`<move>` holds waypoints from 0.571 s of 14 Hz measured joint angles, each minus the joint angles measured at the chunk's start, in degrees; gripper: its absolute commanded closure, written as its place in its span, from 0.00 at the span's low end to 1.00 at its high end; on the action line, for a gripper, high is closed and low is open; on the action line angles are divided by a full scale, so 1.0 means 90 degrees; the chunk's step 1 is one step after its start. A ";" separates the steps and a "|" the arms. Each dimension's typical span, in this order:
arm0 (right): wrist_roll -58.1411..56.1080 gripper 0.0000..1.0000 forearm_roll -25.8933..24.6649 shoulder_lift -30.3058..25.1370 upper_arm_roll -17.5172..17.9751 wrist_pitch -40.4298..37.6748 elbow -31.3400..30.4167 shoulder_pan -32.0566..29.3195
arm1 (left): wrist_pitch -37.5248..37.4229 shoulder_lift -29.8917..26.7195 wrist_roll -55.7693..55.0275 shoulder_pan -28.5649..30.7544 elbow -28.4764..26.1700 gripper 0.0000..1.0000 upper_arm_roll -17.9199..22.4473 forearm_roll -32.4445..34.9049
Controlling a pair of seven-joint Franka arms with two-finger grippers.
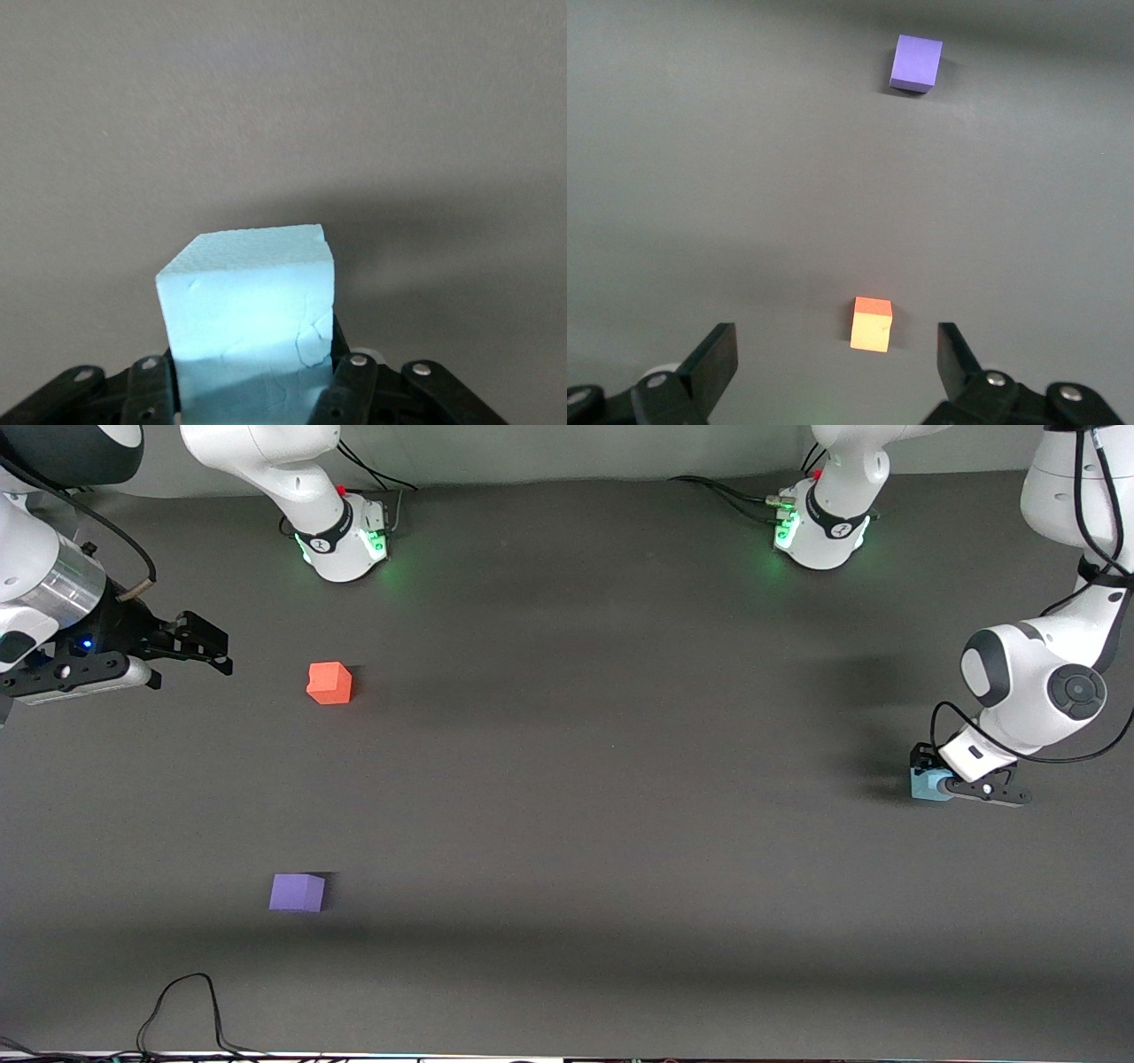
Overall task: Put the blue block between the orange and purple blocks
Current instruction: 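Close the left gripper on the blue block and lift it, then carry the blue block with the left gripper to mid-table and lower it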
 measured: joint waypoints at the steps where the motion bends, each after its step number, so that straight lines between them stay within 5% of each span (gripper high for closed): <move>1: 0.0000 0.00 0.0000 0.0000 0.0000 0.0000 0.0001 0.0000 | -0.0258 -0.0015 0.0000 0.0001 0.0171 0.65 0.0002 -0.0002; 8: -0.0001 0.00 0.0000 0.0000 0.0000 0.0000 0.0003 0.0002 | -0.4521 -0.0775 -0.0930 -0.0479 0.2692 0.63 -0.0222 -0.0044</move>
